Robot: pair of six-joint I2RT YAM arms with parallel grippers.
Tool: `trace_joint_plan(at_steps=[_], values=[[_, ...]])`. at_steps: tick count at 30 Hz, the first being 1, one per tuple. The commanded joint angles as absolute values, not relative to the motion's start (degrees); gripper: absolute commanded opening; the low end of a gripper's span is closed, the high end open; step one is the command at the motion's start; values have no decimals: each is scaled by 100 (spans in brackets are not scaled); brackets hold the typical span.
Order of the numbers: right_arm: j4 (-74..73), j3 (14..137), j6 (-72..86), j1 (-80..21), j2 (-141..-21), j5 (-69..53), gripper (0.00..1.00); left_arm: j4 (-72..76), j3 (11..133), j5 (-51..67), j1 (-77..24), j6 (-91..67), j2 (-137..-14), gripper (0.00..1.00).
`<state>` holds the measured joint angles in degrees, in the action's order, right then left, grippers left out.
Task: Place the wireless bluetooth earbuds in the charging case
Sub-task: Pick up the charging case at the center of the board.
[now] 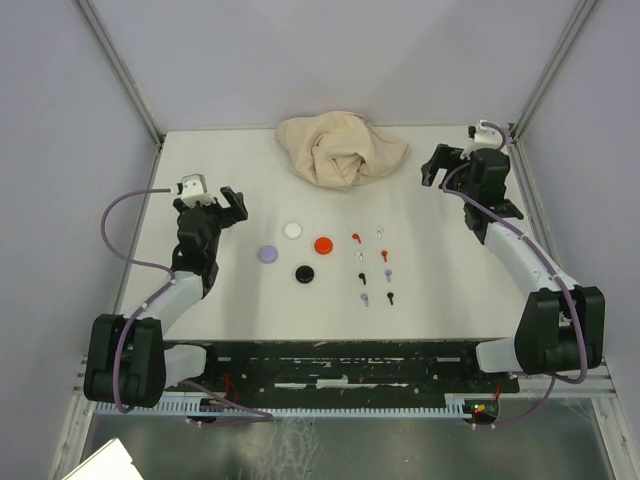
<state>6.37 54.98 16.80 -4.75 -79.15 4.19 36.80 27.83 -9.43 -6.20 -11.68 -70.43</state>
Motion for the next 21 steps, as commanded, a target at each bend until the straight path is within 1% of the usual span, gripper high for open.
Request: trace_joint_plan(at_steps=[1, 3, 5, 7, 9, 13, 21], values=[[-138, 6166, 2301, -505, -8168, -2077, 99, 2988, 3122, -399, -601, -2572, -6822, 99], [-460, 6516, 2273, -690, -8383, -2198, 99, 2737, 3334, -11, -601, -2634, -6877, 99], [-1003, 6864, 1728, -1271, -8492, -1573, 99, 2683, 3394, 291, -620, -2673, -6931, 99], [-1461, 7174, 1288, -1833, -8750, -1016, 99, 2608, 3369, 295, -640, -2710, -6915, 100], [-1863, 7498, 1073, -2299, -9074, -726, 99, 2612, 3248, -43, -656, -2817, -6895, 99], [-1983, 7877, 949, -3135, -9605, -307, 99, 2434, 3315, -345, -656, -2880, -7085, 99], [-2111, 8619, 715, -4720, -10757, 665, 100, 1914, 3626, -334, -653, -3050, -7613, 100]])
